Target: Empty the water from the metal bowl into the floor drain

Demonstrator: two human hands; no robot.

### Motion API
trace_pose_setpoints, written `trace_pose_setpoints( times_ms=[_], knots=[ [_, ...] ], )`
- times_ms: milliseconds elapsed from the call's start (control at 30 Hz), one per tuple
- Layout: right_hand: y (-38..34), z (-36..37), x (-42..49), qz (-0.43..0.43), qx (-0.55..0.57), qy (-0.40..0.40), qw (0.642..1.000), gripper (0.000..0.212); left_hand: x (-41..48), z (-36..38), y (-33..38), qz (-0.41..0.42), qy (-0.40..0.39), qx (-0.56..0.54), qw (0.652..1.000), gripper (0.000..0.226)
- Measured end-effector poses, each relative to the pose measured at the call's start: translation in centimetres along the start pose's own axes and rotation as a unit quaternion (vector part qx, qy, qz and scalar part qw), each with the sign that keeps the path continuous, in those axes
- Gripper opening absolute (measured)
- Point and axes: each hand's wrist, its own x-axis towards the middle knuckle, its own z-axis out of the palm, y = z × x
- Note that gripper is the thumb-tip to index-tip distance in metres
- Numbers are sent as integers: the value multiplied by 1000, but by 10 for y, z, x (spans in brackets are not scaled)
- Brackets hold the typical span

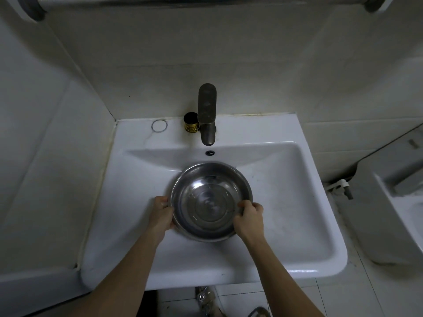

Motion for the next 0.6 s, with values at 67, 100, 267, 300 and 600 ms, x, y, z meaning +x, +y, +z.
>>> trace_pose_setpoints(
  times_ms=[67,100,267,300,600],
  knots=[
    [0,1,-2,-6,-3,0,1000,31,-2,-4,0,-3,-4,9,1000,30],
    [0,1,-2,-8,-5,4,1000,31,-2,-5,-1,-1,-6,17,1000,35],
    [-4,0,-8,-39,-3,35,999,28,-8,-11,-3,57,22,94,994,45],
    [-5,-1,-9,-48,3,45,998,27,-9,-13,-3,74,44,122,989,46],
    [-21,-50,-51,-116,150,113,975,15,-78,-19,5,171,111,85,975,13]
  ],
)
